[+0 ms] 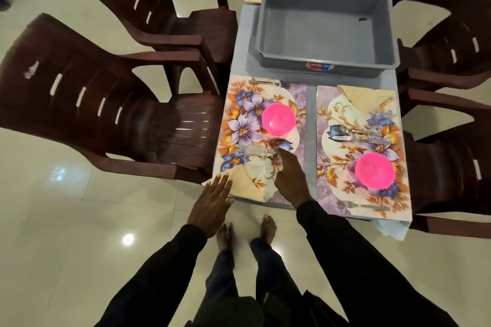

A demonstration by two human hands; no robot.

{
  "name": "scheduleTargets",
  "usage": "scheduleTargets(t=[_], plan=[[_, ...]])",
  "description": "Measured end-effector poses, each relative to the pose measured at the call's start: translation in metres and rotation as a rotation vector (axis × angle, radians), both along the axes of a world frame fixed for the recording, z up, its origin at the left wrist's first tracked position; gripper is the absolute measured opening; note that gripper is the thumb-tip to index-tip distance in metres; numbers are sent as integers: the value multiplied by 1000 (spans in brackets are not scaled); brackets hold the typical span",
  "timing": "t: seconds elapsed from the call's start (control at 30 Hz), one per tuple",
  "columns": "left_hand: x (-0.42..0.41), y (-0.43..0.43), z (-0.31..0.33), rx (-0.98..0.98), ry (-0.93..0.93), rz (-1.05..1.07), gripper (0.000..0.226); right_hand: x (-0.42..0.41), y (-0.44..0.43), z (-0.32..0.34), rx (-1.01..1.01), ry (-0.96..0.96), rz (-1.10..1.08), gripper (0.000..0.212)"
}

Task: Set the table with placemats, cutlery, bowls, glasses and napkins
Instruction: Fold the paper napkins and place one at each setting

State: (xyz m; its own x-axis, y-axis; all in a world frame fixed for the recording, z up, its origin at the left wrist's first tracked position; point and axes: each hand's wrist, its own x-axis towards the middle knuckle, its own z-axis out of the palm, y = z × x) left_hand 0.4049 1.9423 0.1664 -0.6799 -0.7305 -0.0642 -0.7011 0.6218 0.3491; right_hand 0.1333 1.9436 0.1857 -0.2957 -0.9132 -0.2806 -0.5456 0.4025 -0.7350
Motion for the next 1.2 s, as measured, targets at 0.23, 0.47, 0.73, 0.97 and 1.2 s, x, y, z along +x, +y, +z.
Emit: scheduleTargets(t=[0.23, 0.47, 0.73, 0.97, 1.2], plan=[[7, -62, 0, -140, 20, -104, 43, -30, -22, 15, -264, 202, -101, 48], [-8, -139, 3, -47, -59, -131, 74, -61, -98, -15, -144, 156, 107, 111], [-21, -145, -1, -11, 11, -140, 73, -68, -132, -28, -188, 87, 61, 105], [-26, -138, -12, 47, 64, -163, 87, -69, -119, -16, -162, 96, 9, 111], [-29, -130, -27, 53, 18, -221, 88, -49, -6, -46, -226, 407, 224, 64]])
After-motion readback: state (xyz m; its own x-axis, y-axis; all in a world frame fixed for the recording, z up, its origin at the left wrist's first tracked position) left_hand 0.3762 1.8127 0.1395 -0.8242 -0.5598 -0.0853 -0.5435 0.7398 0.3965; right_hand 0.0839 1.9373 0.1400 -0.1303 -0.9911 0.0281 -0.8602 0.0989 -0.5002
